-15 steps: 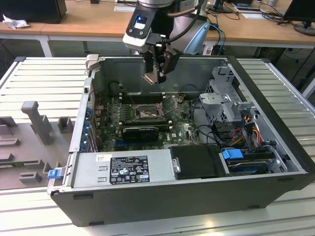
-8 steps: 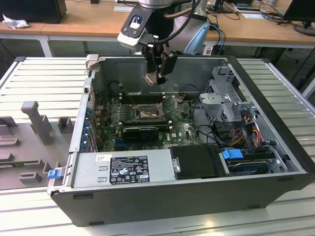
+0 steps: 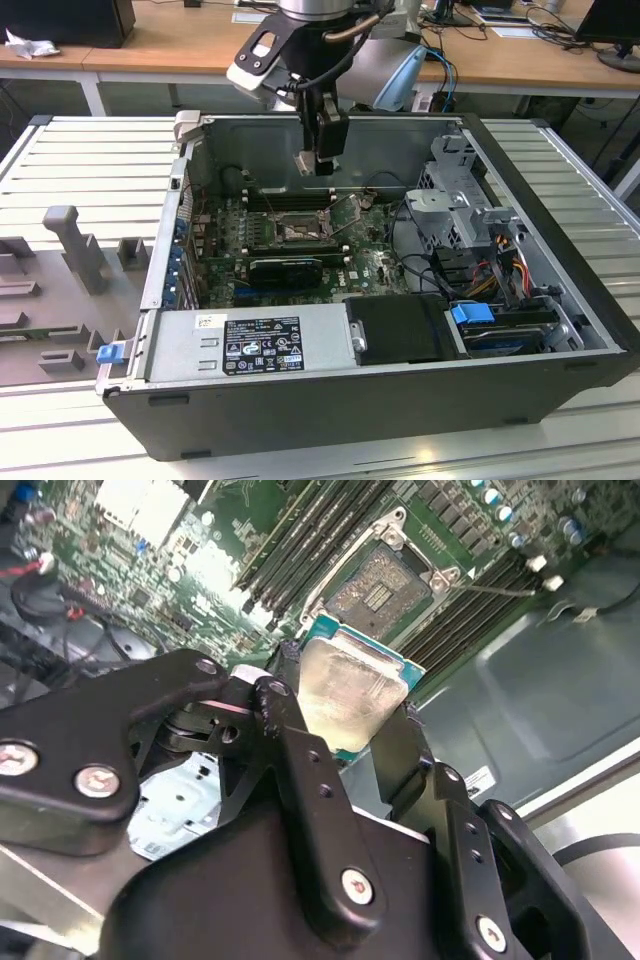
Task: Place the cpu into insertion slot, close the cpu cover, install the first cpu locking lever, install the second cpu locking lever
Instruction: 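Place the cpu into insertion slot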
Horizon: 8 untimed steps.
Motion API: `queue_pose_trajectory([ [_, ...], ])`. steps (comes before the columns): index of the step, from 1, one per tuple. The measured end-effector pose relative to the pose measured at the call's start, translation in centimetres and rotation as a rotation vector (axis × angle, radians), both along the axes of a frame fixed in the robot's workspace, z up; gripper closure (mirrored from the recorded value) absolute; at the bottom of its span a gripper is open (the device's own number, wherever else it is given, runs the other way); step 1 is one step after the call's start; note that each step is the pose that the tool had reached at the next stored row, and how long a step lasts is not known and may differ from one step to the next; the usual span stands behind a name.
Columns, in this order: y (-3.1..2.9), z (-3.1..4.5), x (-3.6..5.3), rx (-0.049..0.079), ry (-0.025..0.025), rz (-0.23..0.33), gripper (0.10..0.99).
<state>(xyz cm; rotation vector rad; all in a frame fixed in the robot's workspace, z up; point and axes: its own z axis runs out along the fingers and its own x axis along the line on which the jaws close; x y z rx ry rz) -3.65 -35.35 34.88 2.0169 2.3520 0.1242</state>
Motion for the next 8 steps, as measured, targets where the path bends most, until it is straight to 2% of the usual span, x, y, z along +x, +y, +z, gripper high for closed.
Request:
queue_pose_trajectory([
  [3,0.00,-0.16,0.00,0.000,0.0001,-0.035,0.557],
  [8,0.00,-0.89,0.00,0.000,0.0004,-0.038,0.557],
])
